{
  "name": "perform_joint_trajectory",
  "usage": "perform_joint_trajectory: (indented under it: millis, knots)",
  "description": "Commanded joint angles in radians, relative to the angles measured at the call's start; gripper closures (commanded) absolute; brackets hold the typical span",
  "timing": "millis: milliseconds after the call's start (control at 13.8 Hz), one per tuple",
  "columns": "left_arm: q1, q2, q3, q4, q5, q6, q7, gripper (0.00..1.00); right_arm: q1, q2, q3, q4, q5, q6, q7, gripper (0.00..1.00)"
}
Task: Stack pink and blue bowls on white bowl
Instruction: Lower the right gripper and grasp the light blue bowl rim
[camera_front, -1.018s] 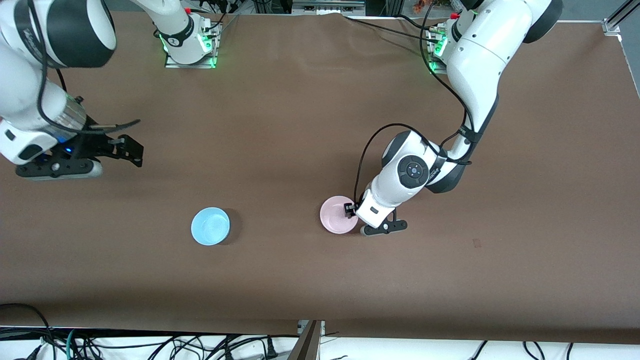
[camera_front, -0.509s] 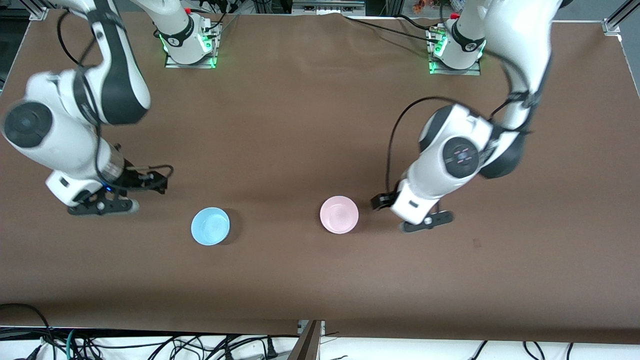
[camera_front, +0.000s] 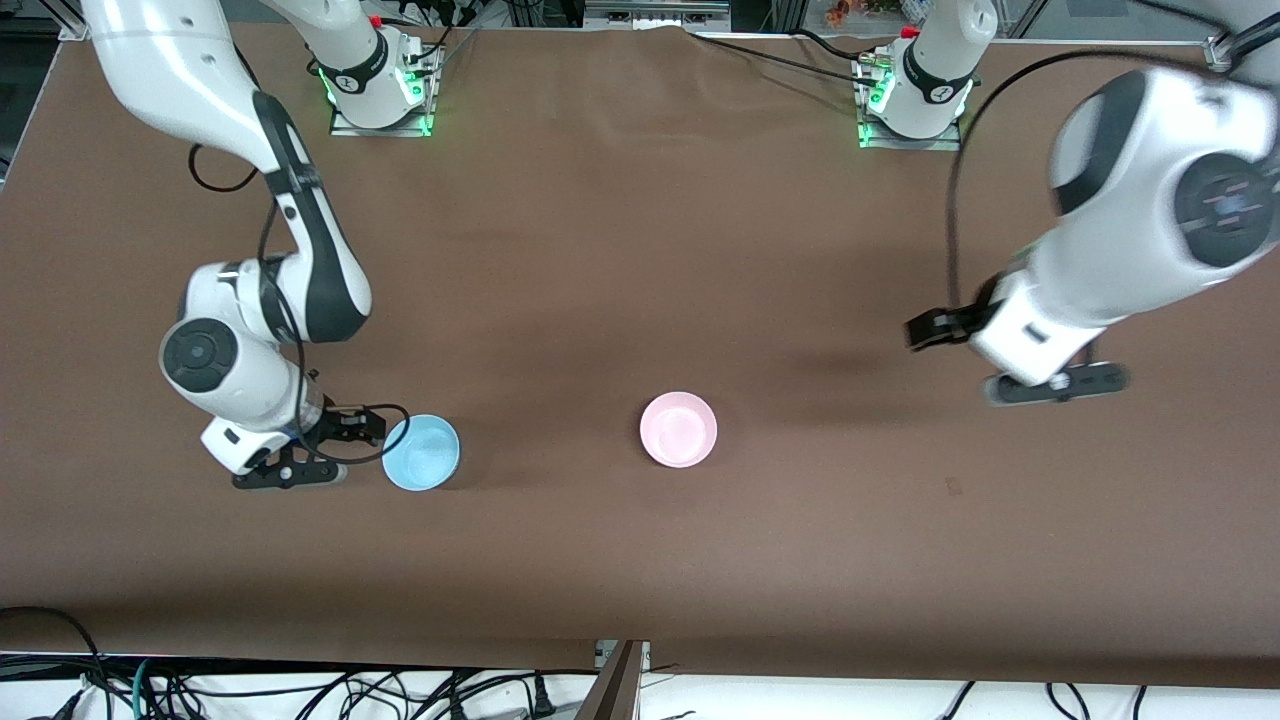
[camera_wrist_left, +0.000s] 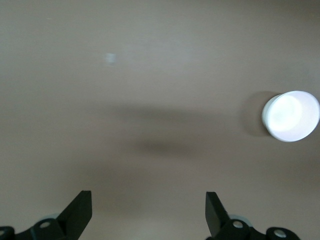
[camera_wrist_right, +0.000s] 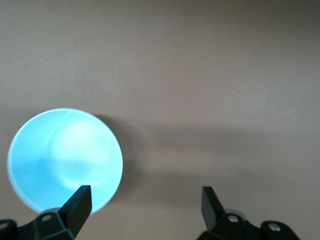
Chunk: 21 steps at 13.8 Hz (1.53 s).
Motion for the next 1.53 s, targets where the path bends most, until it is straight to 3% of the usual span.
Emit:
perform_joint_trajectory:
  millis: [0,364,582,800,1236,1382,1455]
  knots:
    - [0.01,-0.086,0.057,-0.046,-0.018,-0.05,0.134,0.0,-0.005,0.021,0.002,0.018,0.054,0.012,-0.004,0.06]
    - [0.097,-0.134,0.068,-0.057,-0.009,-0.116,0.297,0.0,0.0,0.093,0.004,0.038,0.078,0.083,-0.006,0.09]
    - [0.091,-0.129,0.064,-0.055,-0.009,-0.12,0.292,0.0,0.001,0.107,0.004,0.036,0.079,0.084,0.011,0.24]
    - [0.084,-0.105,0.063,-0.037,-0.008,-0.121,0.295,0.0,0.001,0.109,0.016,0.035,0.119,0.083,0.004,0.3]
    - [0.087,-0.091,0.063,-0.034,0.002,-0.121,0.292,0.0,0.001,0.109,0.016,0.033,0.12,0.08,0.002,0.71]
    - [0.084,-0.082,0.063,-0.015,0.005,-0.121,0.292,0.0,0.003,0.106,0.019,0.036,0.12,0.072,0.0,0.95]
    - [0.082,-0.082,0.063,-0.014,0.005,-0.121,0.292,0.0,0.003,0.101,0.031,0.038,0.124,0.068,0.002,1.0]
